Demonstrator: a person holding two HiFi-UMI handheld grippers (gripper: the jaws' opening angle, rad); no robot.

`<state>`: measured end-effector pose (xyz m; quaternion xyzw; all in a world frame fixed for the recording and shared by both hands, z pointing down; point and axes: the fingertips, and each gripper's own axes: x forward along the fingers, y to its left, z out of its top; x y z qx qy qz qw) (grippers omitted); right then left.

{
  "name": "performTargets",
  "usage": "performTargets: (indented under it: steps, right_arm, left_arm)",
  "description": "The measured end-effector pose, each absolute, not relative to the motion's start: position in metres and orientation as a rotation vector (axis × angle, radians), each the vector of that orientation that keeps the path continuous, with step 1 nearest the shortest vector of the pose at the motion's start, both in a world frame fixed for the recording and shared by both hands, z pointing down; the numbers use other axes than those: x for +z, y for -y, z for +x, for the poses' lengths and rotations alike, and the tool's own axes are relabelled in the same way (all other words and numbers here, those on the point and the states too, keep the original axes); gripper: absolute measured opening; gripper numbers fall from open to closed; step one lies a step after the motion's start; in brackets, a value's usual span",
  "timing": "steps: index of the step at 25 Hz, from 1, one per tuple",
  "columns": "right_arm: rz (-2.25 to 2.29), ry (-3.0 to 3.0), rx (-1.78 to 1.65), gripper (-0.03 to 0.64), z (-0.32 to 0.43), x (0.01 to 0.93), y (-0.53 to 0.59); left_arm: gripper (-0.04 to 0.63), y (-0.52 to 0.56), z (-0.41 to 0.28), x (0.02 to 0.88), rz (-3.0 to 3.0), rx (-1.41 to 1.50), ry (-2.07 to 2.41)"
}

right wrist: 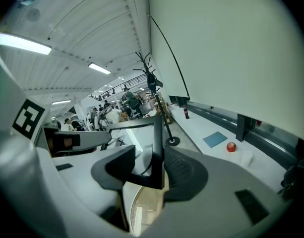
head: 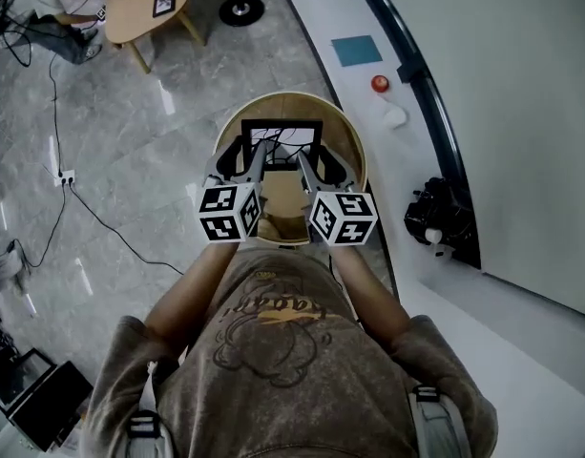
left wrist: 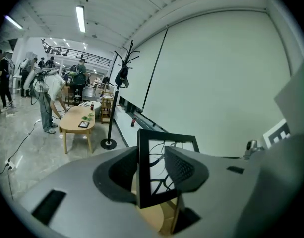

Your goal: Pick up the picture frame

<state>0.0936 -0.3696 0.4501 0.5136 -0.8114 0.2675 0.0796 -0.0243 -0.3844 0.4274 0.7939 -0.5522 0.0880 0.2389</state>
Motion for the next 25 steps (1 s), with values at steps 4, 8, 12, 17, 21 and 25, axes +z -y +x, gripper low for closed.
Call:
performTargets:
  steps: [4, 8, 12, 17, 21, 25]
  right_arm:
    - [1.554, 2.443, 0.768, 0.195, 0.097, 0.431, 0.354]
    - [1.571, 2.465, 0.715, 0.195, 0.099, 0.413, 0.341]
    - [1.588, 2.48, 0.686, 0.195, 0.099, 0.402, 0.331]
    - [1.594, 2.482, 0.645, 0.195, 0.097, 0.396, 0.322]
    - [1.604, 2.483, 0.635, 0.192, 0.095, 0.394, 0.315]
    - [1.603, 2.484, 0.631, 0.181, 0.094, 0.396, 0.307]
  left_arm:
    - [0.181, 0.366, -0.02, 0.41, 2.205, 0.213, 1.517]
    - [0.181, 0.349, -0.02, 0.4, 2.206, 0.172, 1.527]
    - [0.181, 0.335, -0.021, 0.393, 2.223, 0.156, 1.527]
    - [0.181, 0.326, -0.022, 0.39, 2.228, 0.137, 1.523]
    - [0.181, 0.321, -0.024, 0.389, 2.232, 0.13, 1.518]
    - [0.181, 0.315, -0.025, 0.39, 2.233, 0.126, 1.519]
